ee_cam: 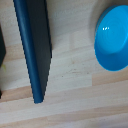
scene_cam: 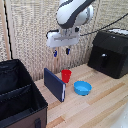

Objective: Discover the targeted book and set your gripper to the appropriate amplitude. Smoothly guide your gripper in the direction of the book and snatch it firmly. Search for the back section of the caddy. Move the held book towards the back section and lightly deposit it inside.

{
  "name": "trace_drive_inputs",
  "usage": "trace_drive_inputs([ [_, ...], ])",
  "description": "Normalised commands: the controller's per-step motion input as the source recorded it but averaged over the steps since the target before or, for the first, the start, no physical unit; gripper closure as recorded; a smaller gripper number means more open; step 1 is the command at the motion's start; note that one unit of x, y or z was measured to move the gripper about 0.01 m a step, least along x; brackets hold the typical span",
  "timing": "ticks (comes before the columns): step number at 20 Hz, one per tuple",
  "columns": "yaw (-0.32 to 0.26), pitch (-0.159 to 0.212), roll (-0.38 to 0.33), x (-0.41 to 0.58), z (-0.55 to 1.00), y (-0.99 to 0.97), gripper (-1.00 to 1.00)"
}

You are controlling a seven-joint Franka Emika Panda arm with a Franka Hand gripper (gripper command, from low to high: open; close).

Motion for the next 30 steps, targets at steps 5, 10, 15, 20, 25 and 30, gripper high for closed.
trace_drive_inputs([
  [5, -0.02, 0.007, -0.044, 0.228, -0.15, 0.48, -1.0],
  [10, 0.0, 0.003, -0.023, 0.203, -0.2, 0.36, -1.0],
  [15, 0.002, 0.035, 0.0, 0.206, -0.33, 0.11, -1.0],
  [20, 0.024, 0.079, -0.015, 0.102, -0.33, 0.06, -1.0],
  [25, 0.034, 0.093, -0.056, 0.037, -0.29, 0.21, -1.0],
  [30, 0.029, 0.072, -0.075, 0.137, -0.27, 0.26, -1.0],
])
